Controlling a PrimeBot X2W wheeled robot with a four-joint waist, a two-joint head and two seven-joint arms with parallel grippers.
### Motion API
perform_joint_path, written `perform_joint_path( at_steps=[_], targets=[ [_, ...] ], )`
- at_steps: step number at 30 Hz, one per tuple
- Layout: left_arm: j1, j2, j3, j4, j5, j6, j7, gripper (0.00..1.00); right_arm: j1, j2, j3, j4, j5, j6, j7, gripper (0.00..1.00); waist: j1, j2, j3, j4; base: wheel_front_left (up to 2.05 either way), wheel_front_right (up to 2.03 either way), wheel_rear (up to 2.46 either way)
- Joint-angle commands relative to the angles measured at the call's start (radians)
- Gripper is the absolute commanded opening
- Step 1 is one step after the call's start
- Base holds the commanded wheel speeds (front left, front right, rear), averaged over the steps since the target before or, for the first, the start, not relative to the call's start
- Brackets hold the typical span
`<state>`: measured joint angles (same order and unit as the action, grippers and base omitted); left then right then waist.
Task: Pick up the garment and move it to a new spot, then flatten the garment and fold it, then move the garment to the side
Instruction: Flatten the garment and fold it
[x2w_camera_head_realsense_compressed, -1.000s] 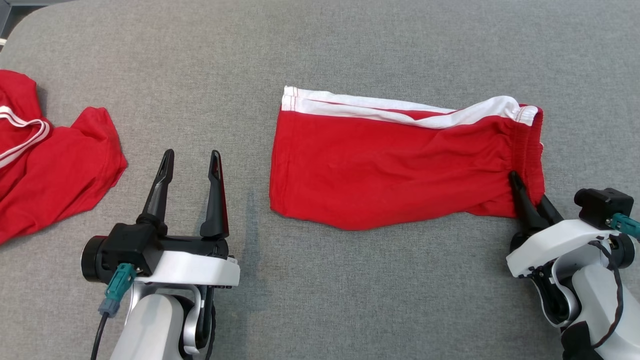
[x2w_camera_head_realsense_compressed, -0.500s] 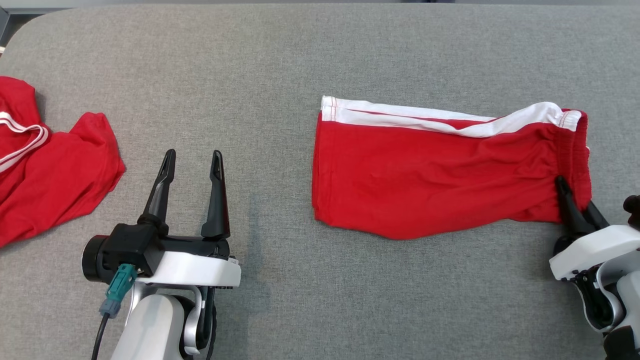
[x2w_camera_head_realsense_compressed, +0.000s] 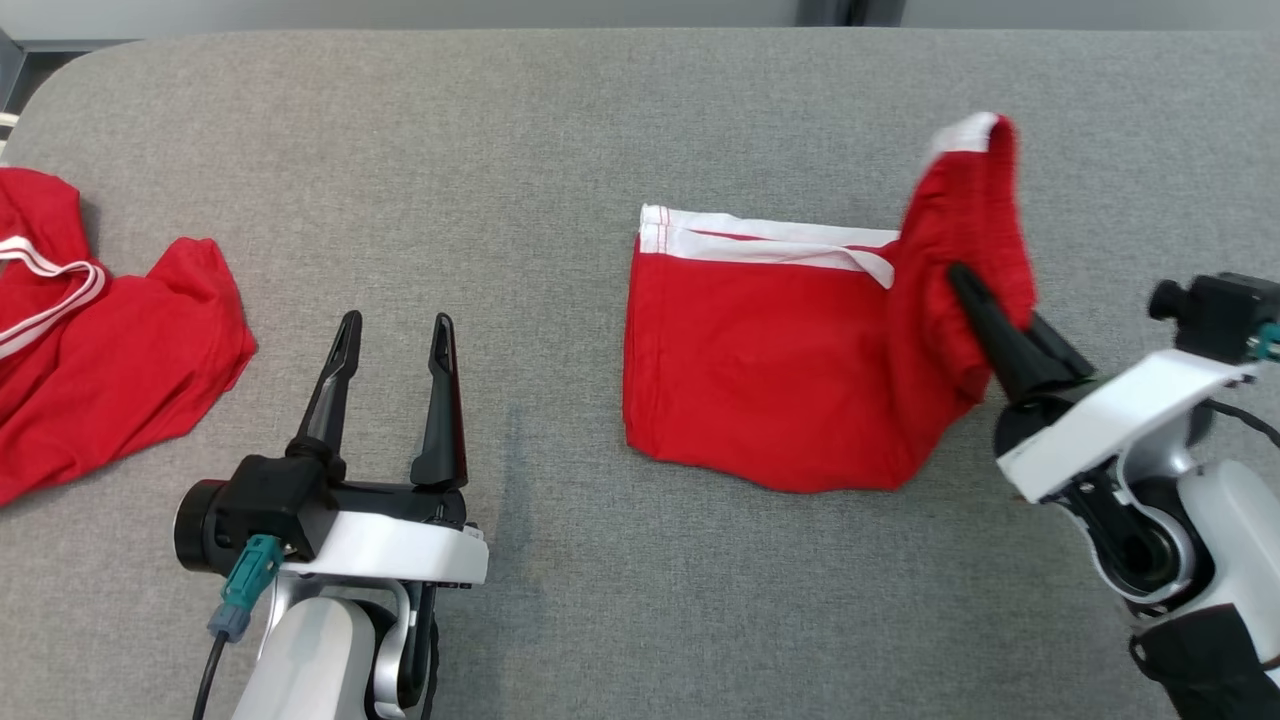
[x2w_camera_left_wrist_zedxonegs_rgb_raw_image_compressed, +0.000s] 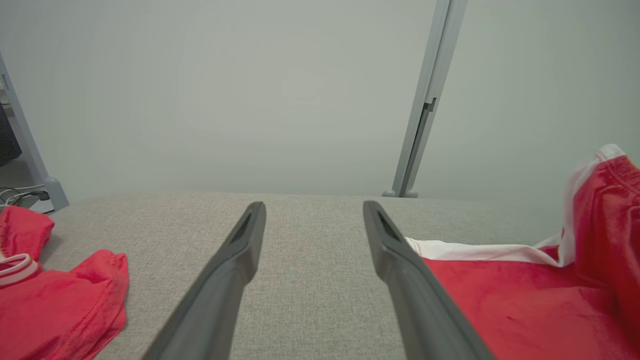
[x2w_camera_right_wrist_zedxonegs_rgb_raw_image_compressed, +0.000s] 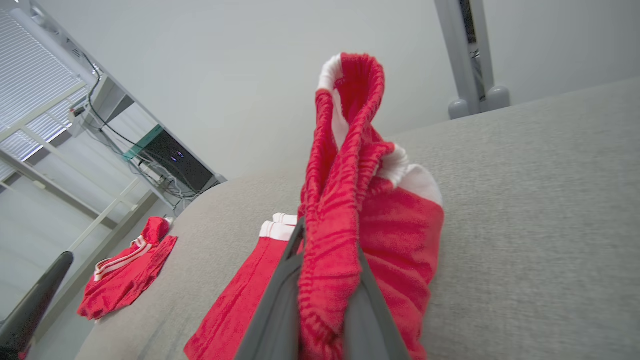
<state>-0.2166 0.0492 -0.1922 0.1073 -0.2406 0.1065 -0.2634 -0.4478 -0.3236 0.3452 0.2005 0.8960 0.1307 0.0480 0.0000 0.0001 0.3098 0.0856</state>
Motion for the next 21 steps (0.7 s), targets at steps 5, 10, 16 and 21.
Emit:
perform_joint_path(
  at_steps=[5, 10, 16, 21],
  targets=[
    [-0.021, 0.004, -0.013, -0.001, -0.017, 0.004, -0.002, 1.00, -0.060, 0.046, 0.067, -0.035, 0.088, 0.001, 0.103, 0.00, 0.0000, -0.0001, 0.009, 0.025, 0.00, 0.00, 0.00],
    [-0.037, 0.003, -0.033, -0.002, -0.032, 0.011, -0.002, 1.00, -0.124, 0.093, 0.137, 0.061, 0.099, 0.001, 0.152, 0.00, 0.0000, -0.0001, 0.020, 0.054, 0.00, 0.00, 0.00],
    [-0.047, 0.003, -0.053, -0.006, -0.050, 0.026, -0.002, 1.00, -0.191, 0.127, 0.209, 0.185, 0.084, 0.001, 0.142, 0.00, 0.0000, -0.0001, 0.034, 0.076, 0.00, 0.00, 0.00],
    [-0.055, 0.003, -0.060, -0.006, -0.056, 0.034, -0.002, 1.00, -0.229, 0.147, 0.261, 0.246, 0.097, 0.001, 0.112, 1.00, 0.0000, -0.0001, 0.042, 0.077, 0.00, 0.00, 0.00]
  ],
)
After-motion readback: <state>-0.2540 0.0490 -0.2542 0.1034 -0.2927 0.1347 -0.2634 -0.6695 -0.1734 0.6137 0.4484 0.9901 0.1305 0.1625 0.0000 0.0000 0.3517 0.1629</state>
